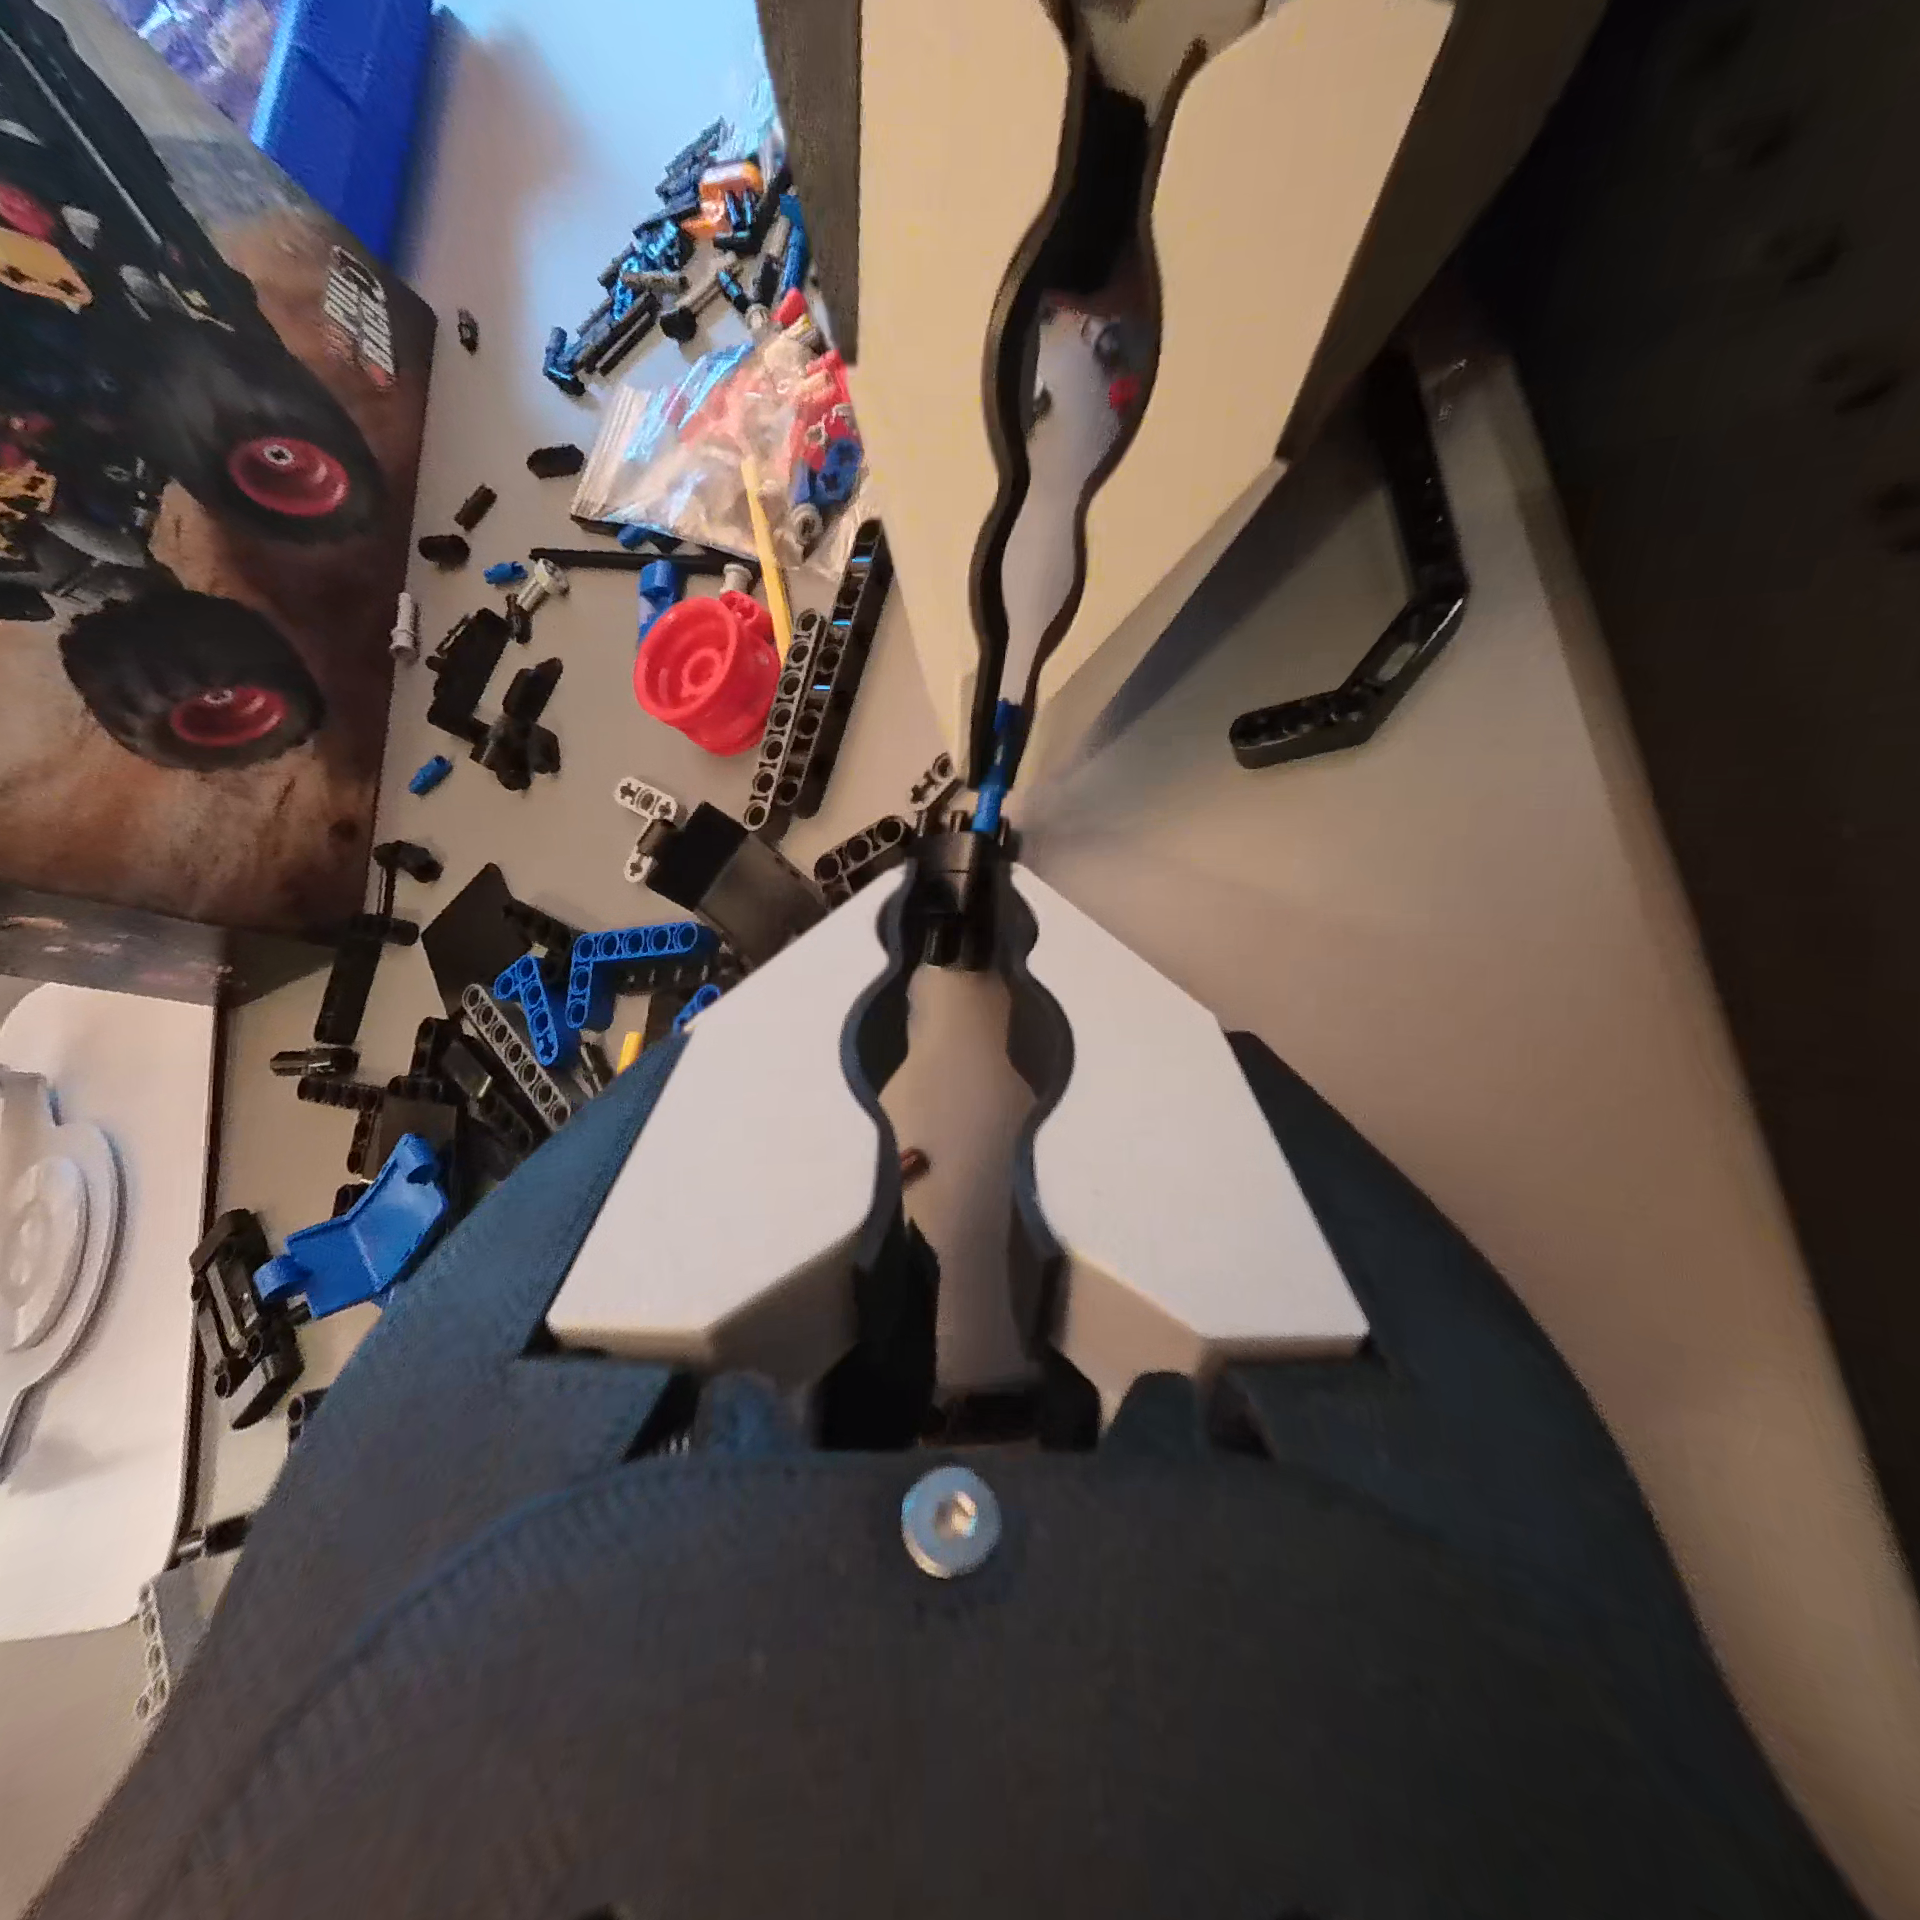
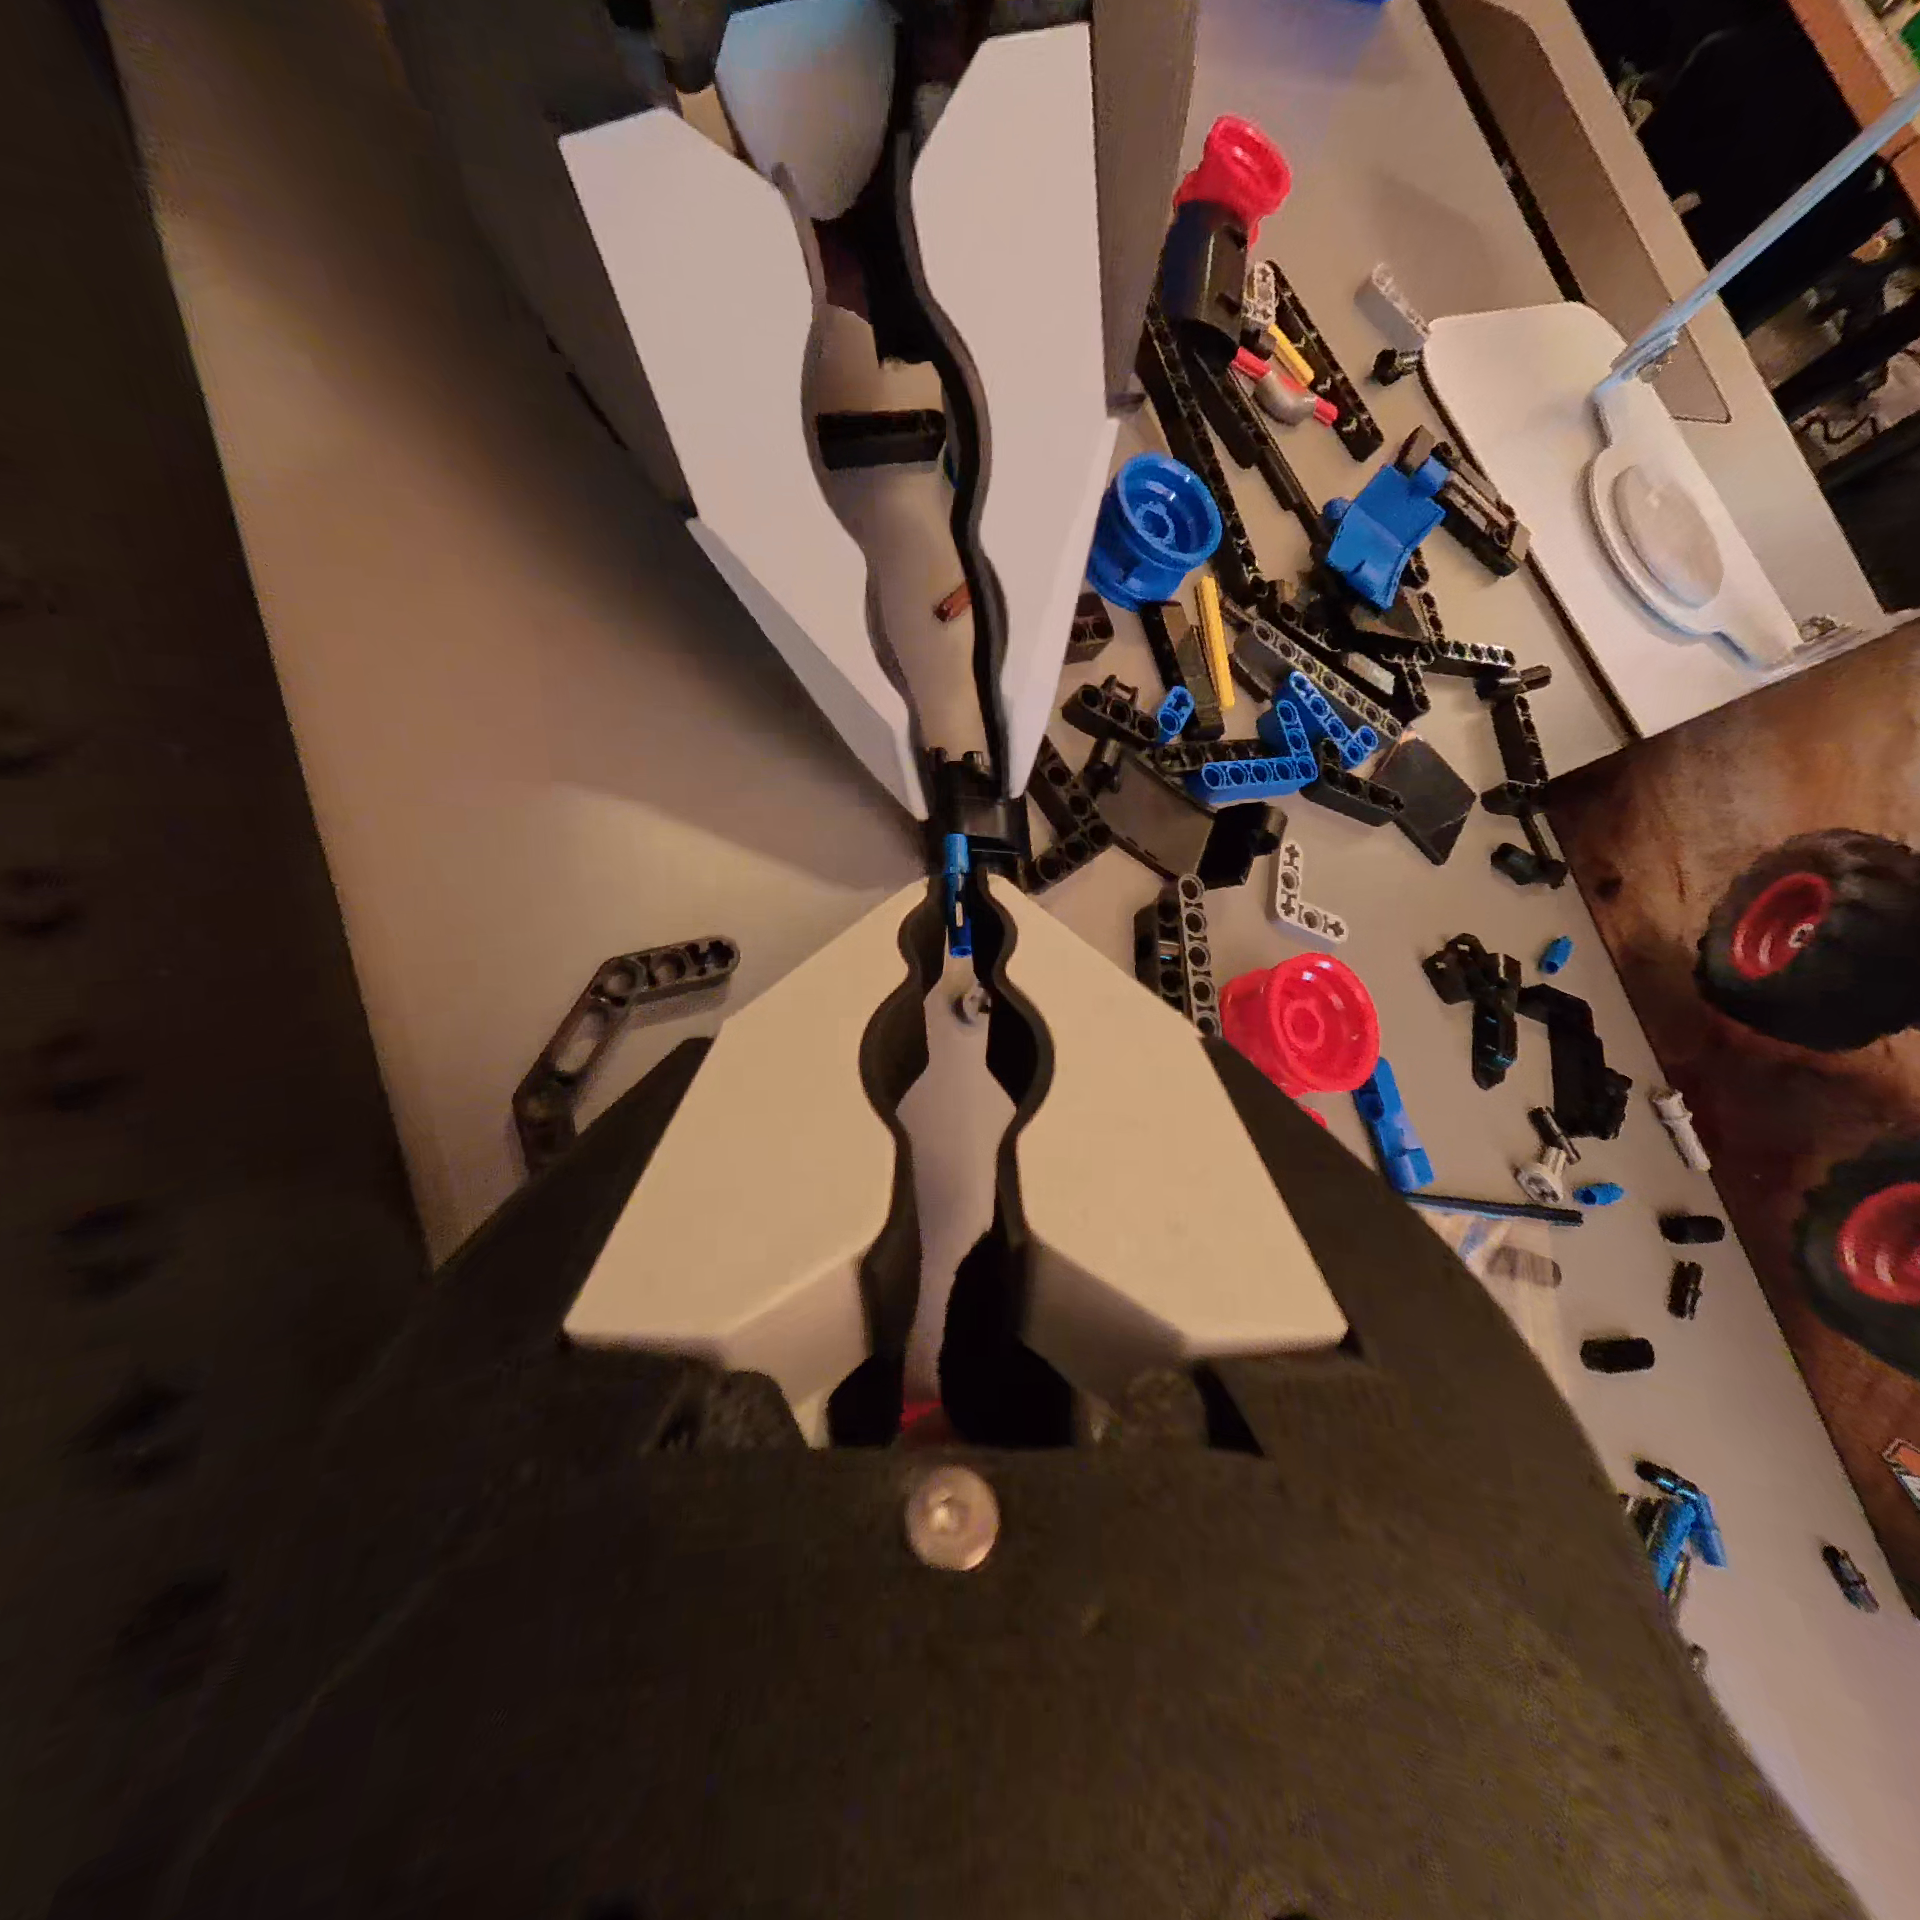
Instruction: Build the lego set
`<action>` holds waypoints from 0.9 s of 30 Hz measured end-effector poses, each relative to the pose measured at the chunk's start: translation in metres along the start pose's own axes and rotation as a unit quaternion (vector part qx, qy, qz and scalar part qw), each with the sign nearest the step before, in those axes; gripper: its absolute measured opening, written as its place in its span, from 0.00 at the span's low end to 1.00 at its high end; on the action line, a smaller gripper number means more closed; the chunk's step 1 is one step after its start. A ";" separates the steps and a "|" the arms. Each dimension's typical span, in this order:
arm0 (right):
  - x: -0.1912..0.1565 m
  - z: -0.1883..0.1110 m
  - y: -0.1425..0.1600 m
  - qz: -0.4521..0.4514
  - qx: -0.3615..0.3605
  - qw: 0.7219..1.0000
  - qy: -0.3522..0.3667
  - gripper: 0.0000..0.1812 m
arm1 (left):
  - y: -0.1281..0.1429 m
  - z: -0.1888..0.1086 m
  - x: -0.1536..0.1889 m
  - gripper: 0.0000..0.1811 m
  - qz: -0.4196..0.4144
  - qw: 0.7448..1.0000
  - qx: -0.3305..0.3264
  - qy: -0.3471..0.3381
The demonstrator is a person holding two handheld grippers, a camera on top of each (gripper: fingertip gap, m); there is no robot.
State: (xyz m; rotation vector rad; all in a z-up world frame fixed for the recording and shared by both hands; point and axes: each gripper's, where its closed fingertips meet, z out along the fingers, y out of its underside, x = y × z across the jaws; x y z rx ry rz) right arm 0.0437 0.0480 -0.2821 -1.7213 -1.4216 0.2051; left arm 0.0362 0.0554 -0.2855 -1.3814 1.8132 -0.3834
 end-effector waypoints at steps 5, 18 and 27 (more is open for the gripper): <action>0.002 0.003 0.006 -0.006 -0.021 1.000 0.012 0.01 | -0.002 0.001 0.001 0.06 -0.007 1.000 0.004 0.003; 0.001 0.002 0.004 -0.001 -0.012 1.000 0.018 0.01 | -0.004 0.003 0.002 0.05 0.008 1.000 0.002 -0.011; 0.000 0.001 0.002 0.001 0.009 1.000 0.000 0.01 | -0.005 0.003 0.003 0.05 -0.004 1.000 0.010 -0.008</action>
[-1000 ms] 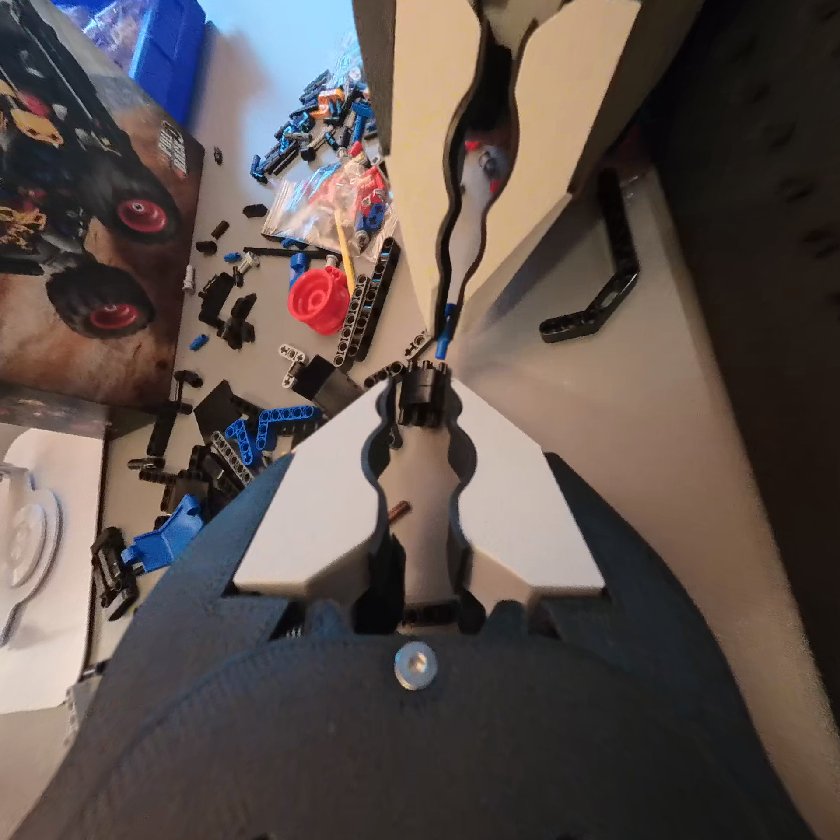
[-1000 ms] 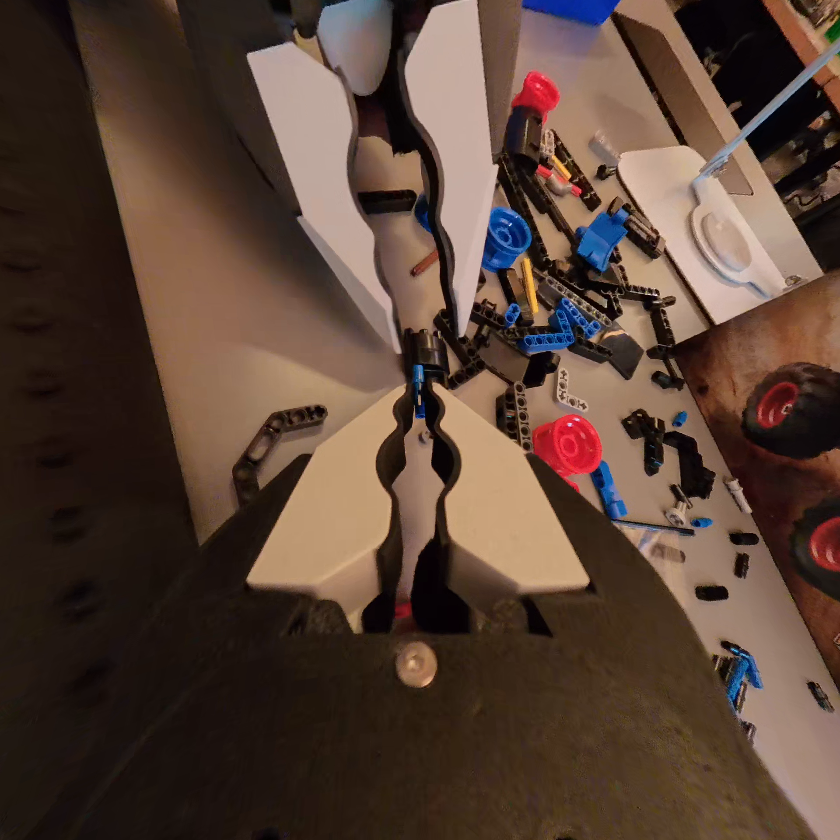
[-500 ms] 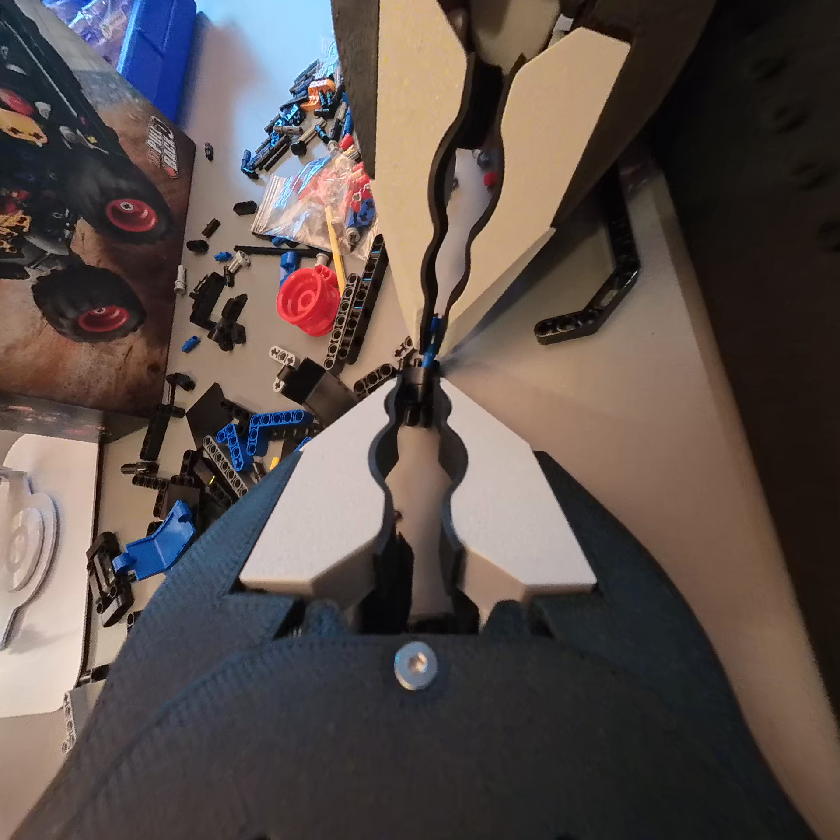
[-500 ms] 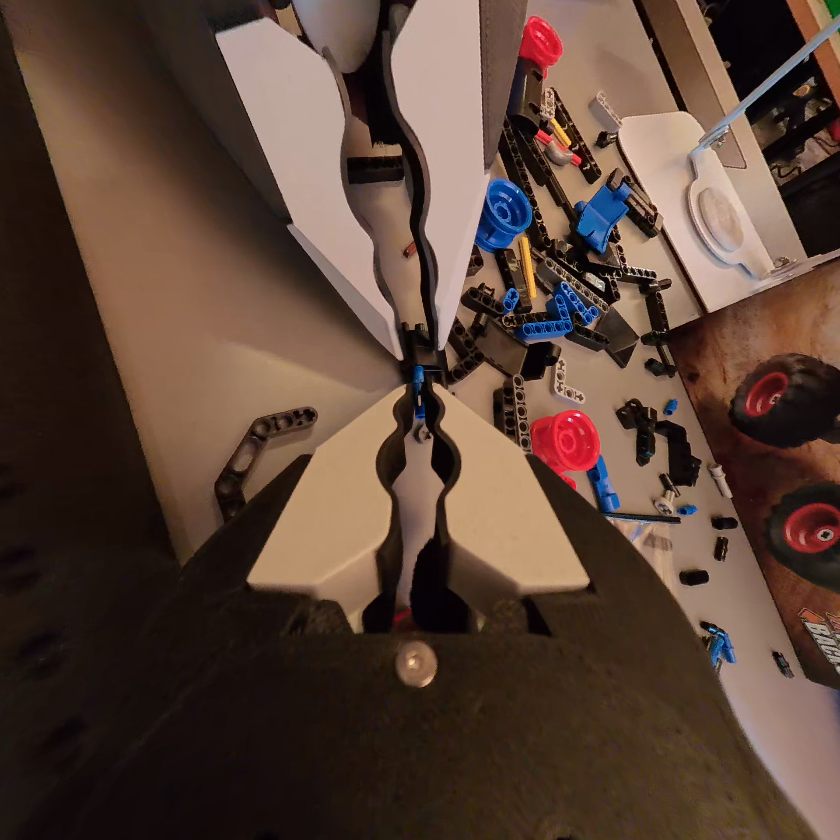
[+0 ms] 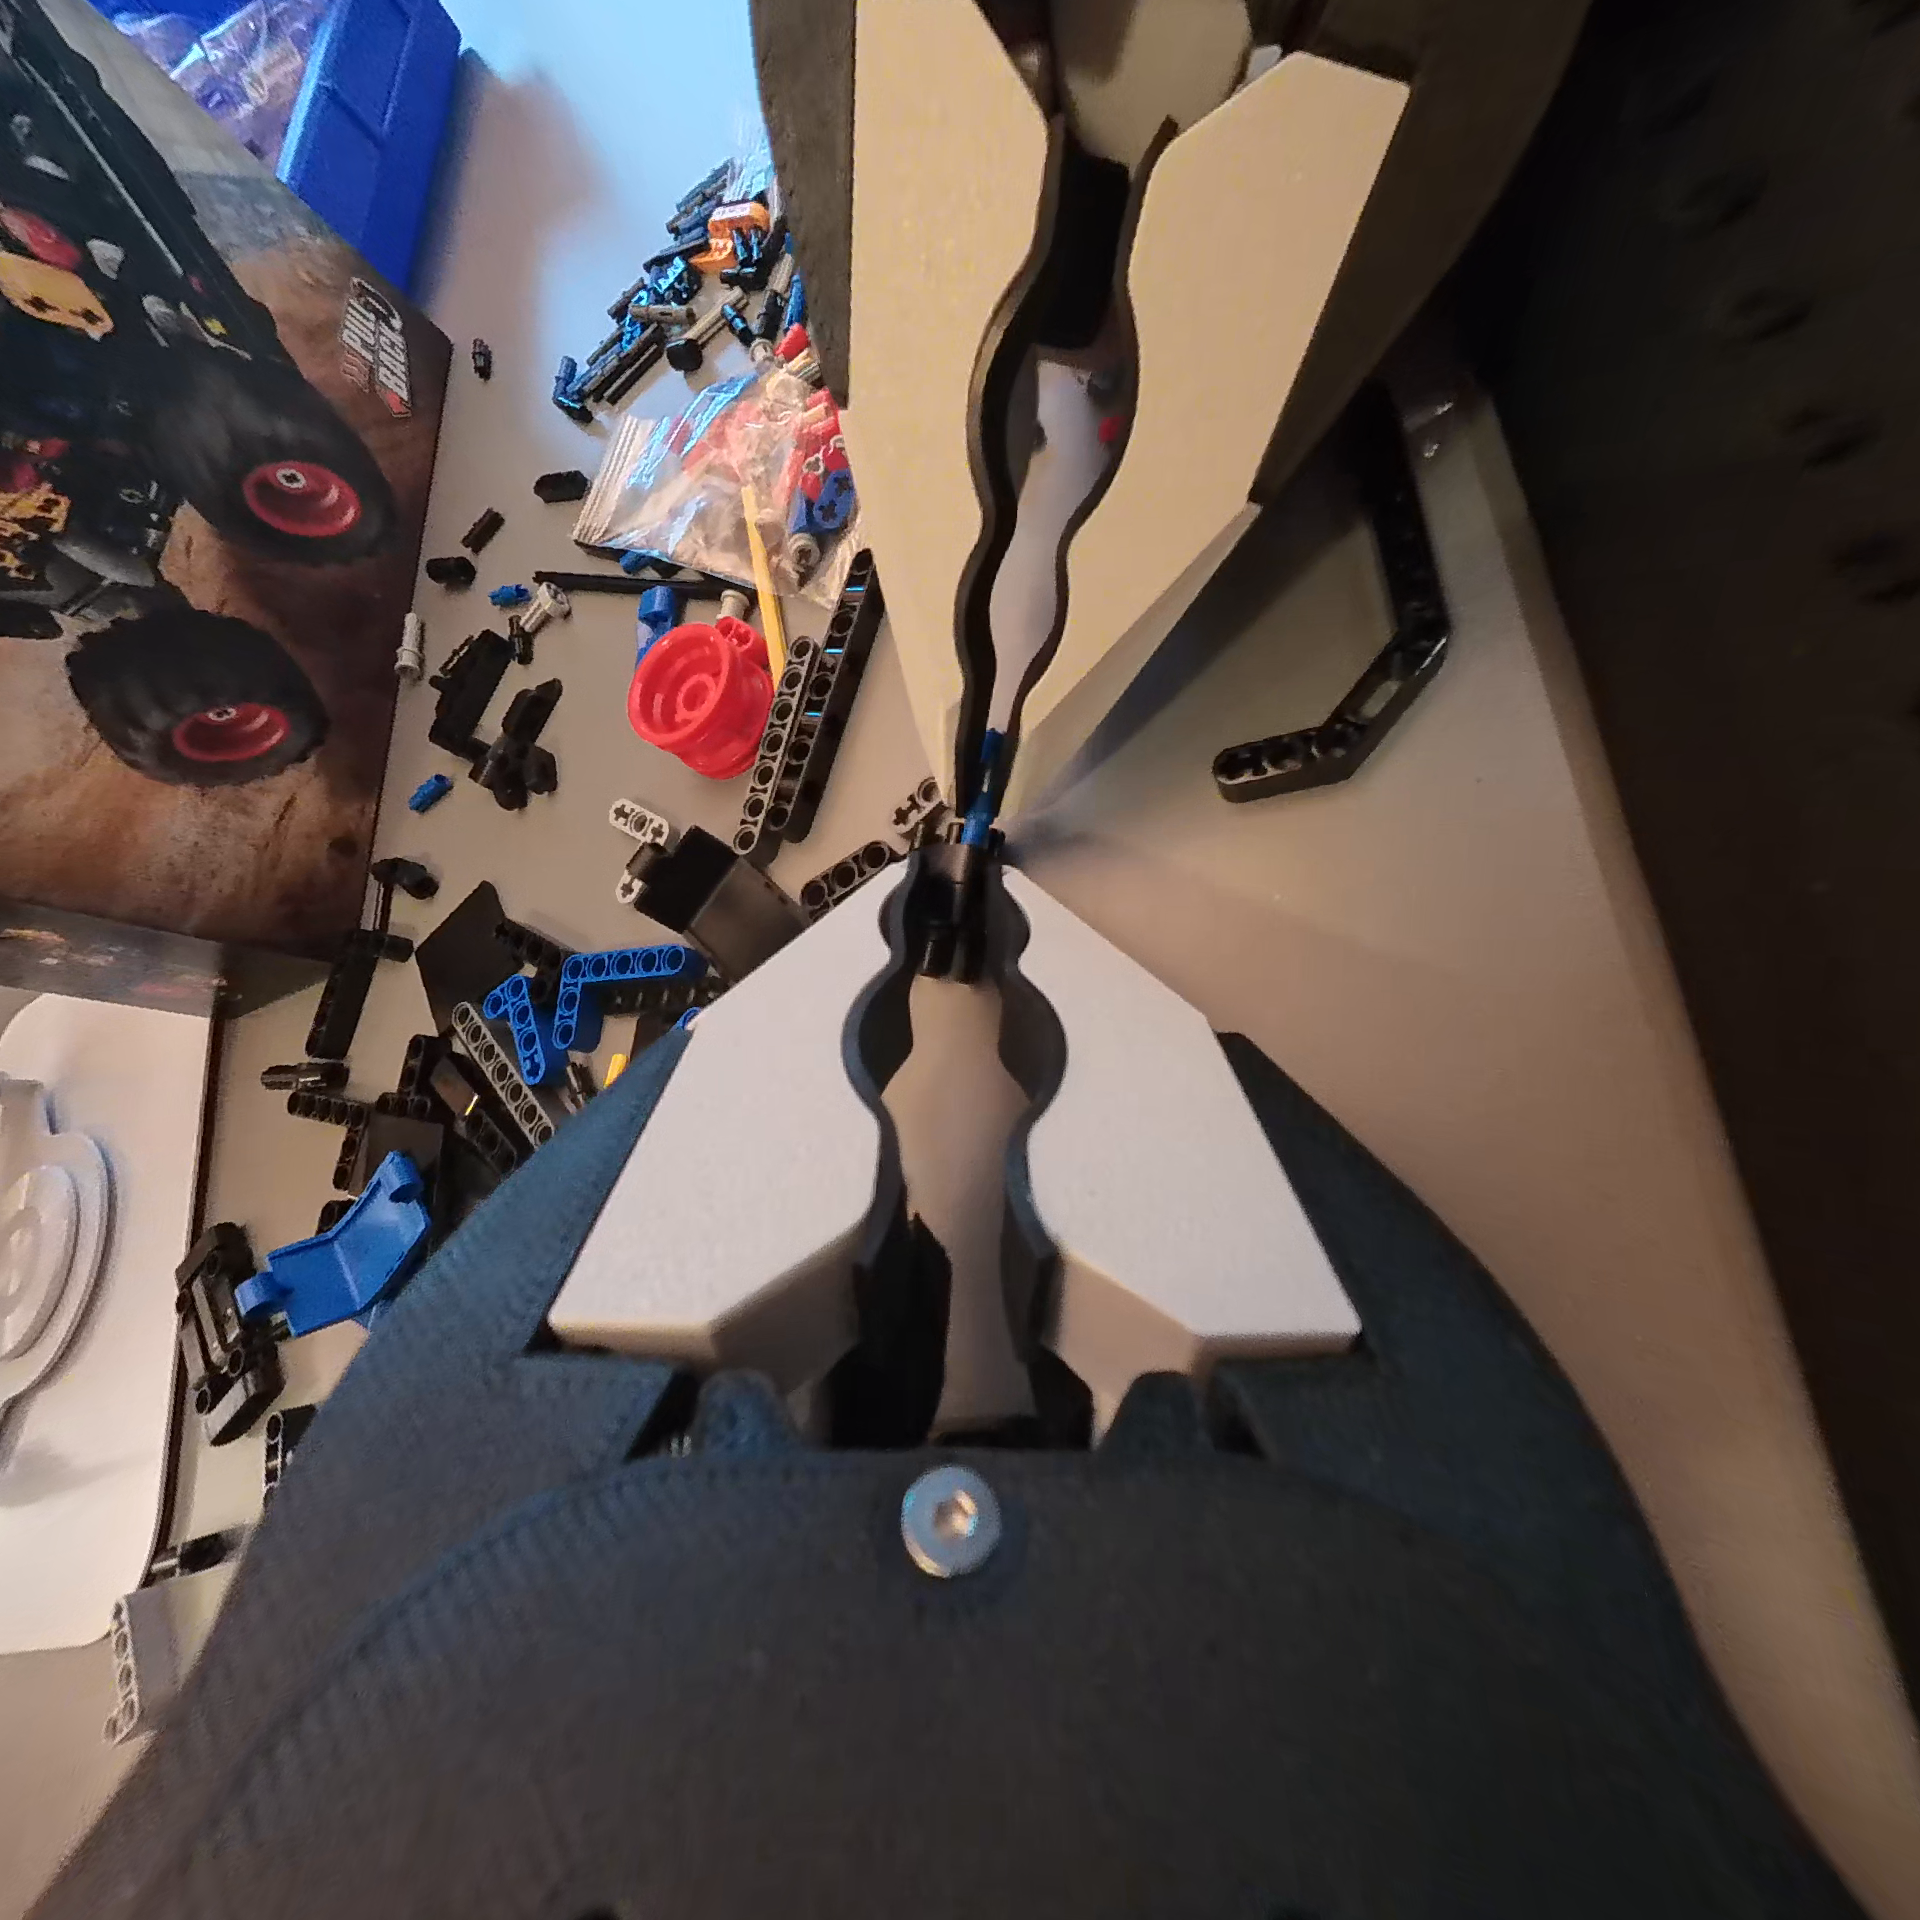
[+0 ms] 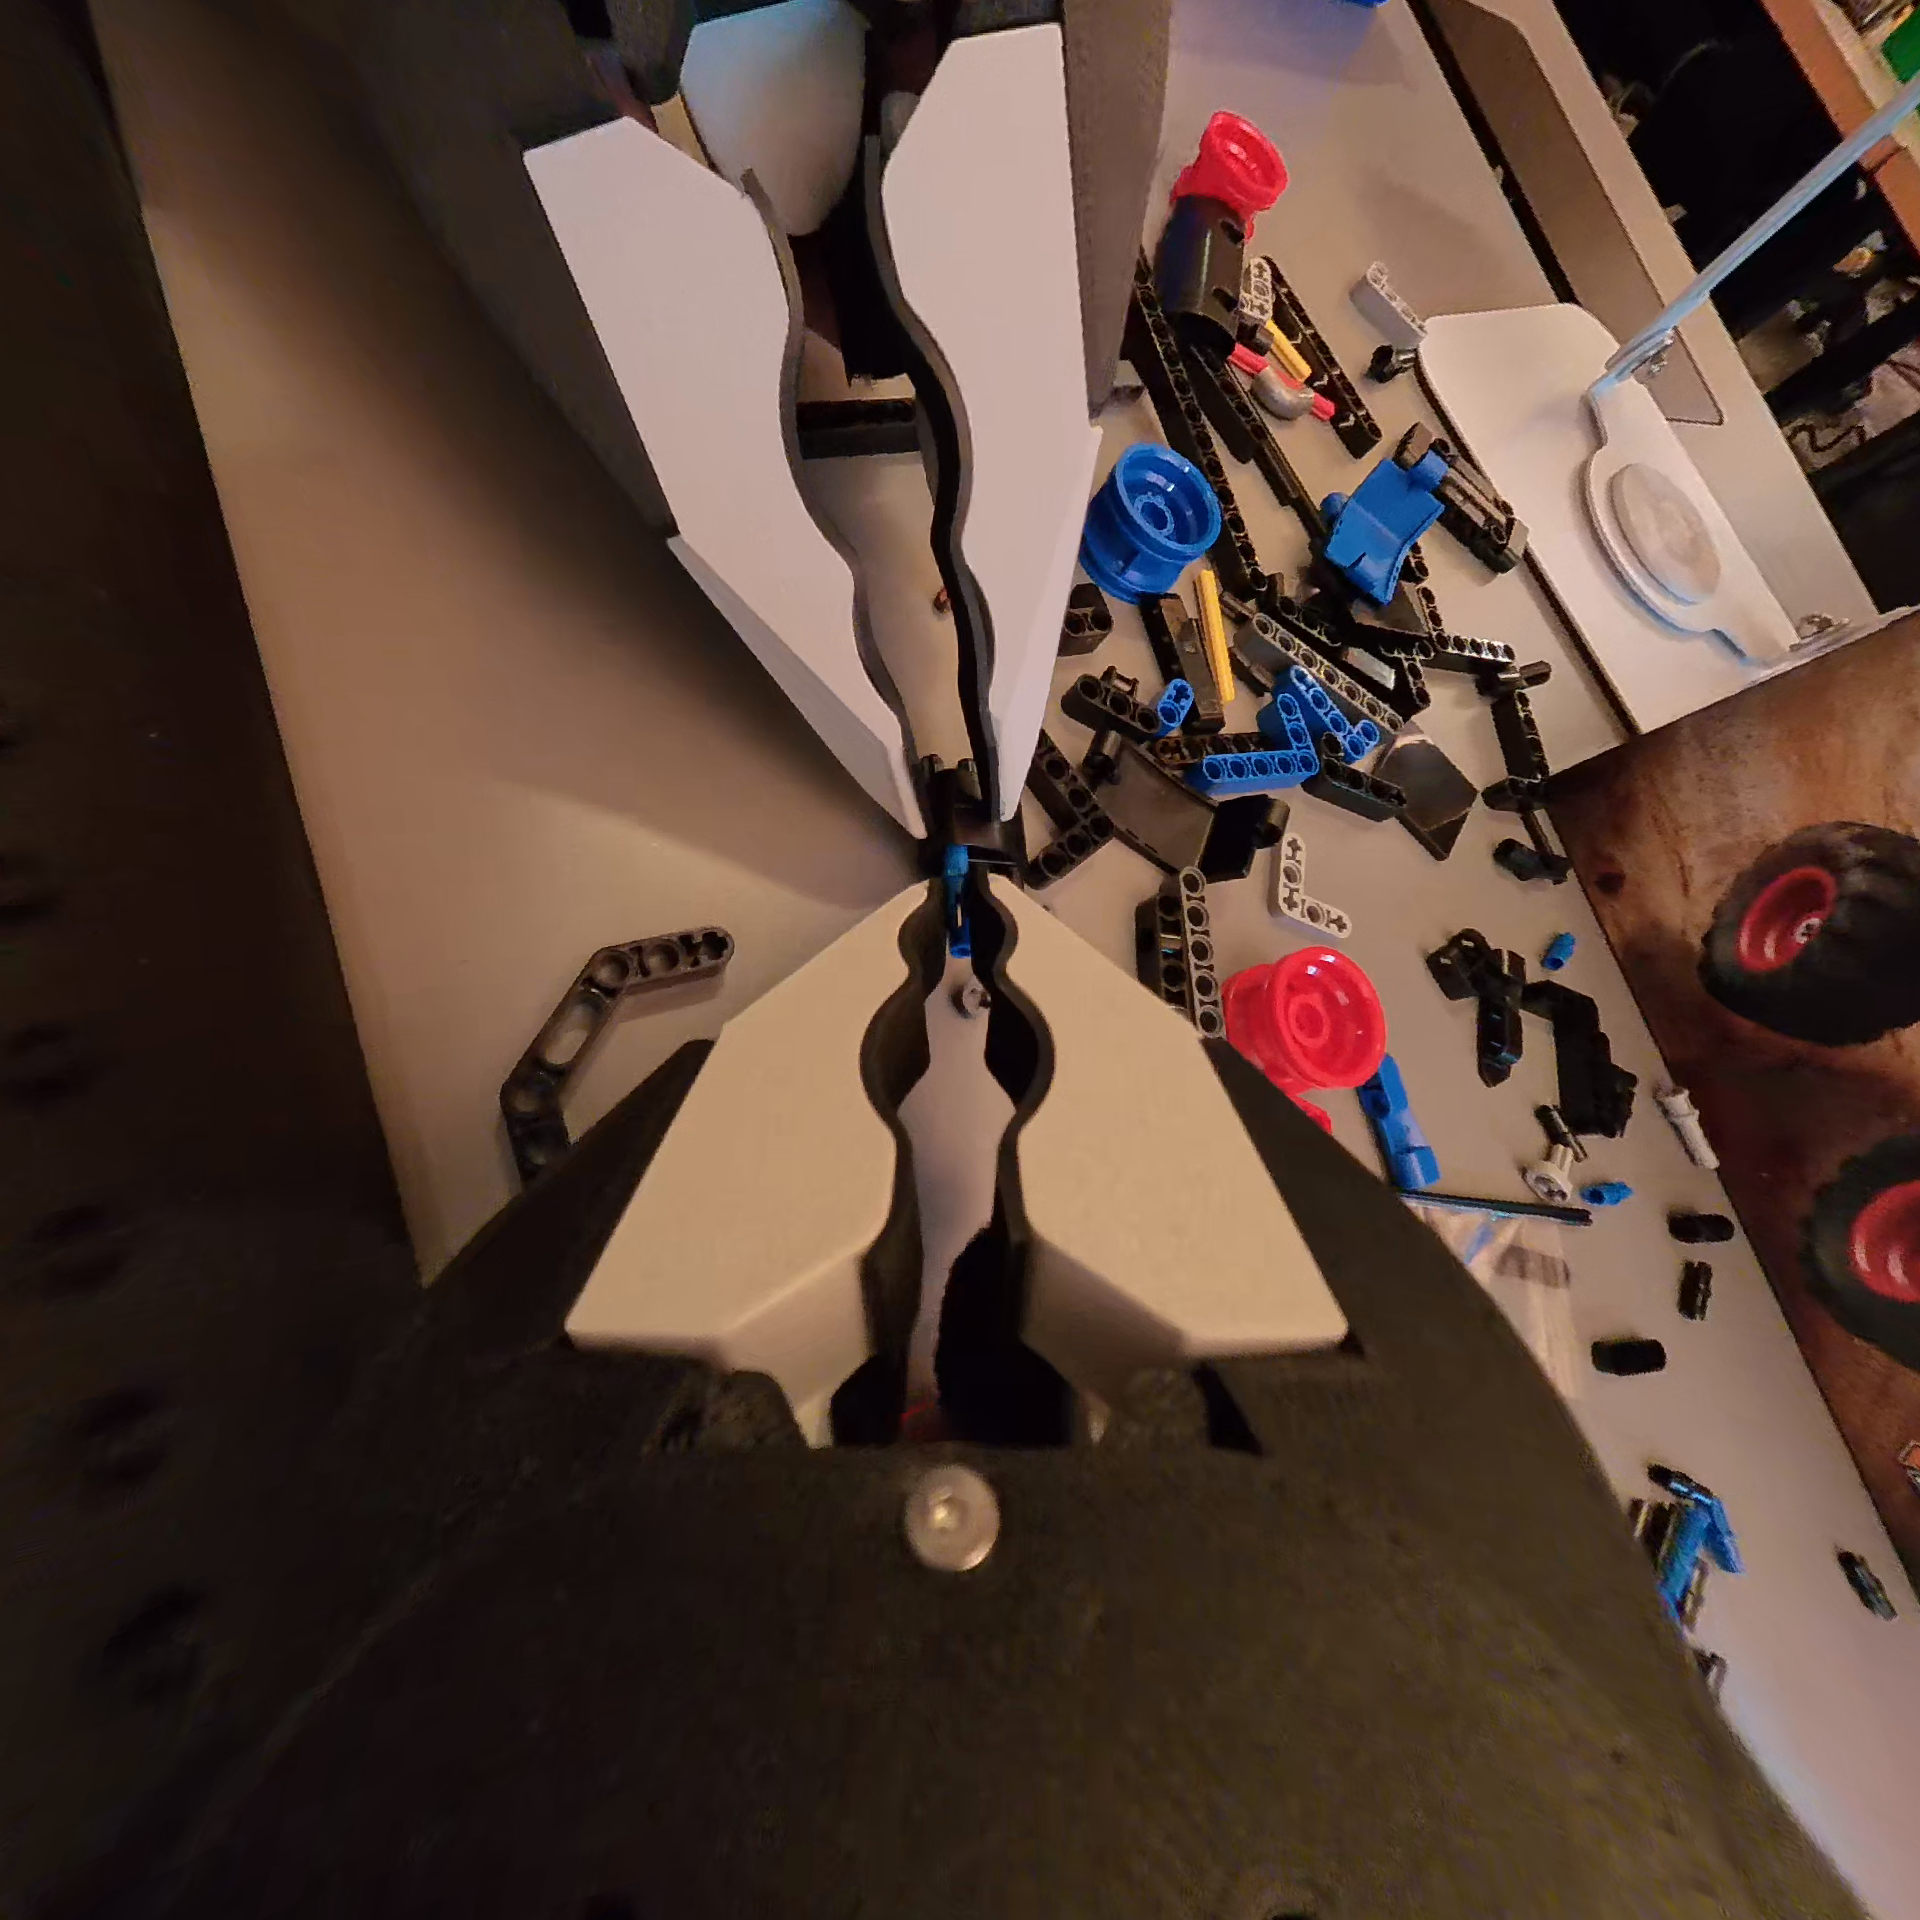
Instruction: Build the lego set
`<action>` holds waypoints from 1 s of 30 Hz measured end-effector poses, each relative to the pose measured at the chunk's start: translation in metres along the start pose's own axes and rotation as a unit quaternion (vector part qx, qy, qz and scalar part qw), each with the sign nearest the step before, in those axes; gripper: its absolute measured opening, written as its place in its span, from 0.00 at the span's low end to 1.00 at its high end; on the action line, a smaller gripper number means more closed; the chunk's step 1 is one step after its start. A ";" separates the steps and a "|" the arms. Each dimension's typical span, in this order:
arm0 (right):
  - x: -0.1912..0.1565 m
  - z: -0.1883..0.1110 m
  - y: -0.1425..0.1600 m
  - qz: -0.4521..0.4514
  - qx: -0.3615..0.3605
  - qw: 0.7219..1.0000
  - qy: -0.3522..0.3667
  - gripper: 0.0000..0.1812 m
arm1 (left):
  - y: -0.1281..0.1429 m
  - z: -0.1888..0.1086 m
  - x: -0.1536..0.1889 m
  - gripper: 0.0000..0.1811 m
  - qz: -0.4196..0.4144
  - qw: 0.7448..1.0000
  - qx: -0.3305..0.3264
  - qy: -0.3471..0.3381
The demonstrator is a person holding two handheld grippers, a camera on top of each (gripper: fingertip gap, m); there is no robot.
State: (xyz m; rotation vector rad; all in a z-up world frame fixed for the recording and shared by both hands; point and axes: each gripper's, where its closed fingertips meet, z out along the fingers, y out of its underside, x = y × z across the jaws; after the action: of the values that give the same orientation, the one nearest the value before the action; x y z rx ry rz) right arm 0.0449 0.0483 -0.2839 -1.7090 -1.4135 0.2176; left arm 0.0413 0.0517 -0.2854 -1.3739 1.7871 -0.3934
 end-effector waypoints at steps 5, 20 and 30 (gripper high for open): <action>-0.001 0.000 -0.001 -0.006 0.009 1.000 -0.007 0.01 | 0.000 0.000 0.000 0.05 -0.003 1.000 0.002 -0.001; 0.000 0.006 -0.002 -0.001 0.006 1.000 -0.012 0.01 | 0.000 0.000 -0.001 0.04 -0.001 1.000 -0.001 -0.006; -0.001 0.001 0.001 -0.004 -0.005 1.000 -0.014 0.01 | 0.000 0.000 0.000 0.04 -0.005 1.000 0.000 -0.004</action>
State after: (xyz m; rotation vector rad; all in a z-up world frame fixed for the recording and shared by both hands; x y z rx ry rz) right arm 0.0450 0.0483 -0.2858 -1.7147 -1.4441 0.2302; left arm 0.0419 0.0517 -0.2854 -1.3836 1.7745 -0.3931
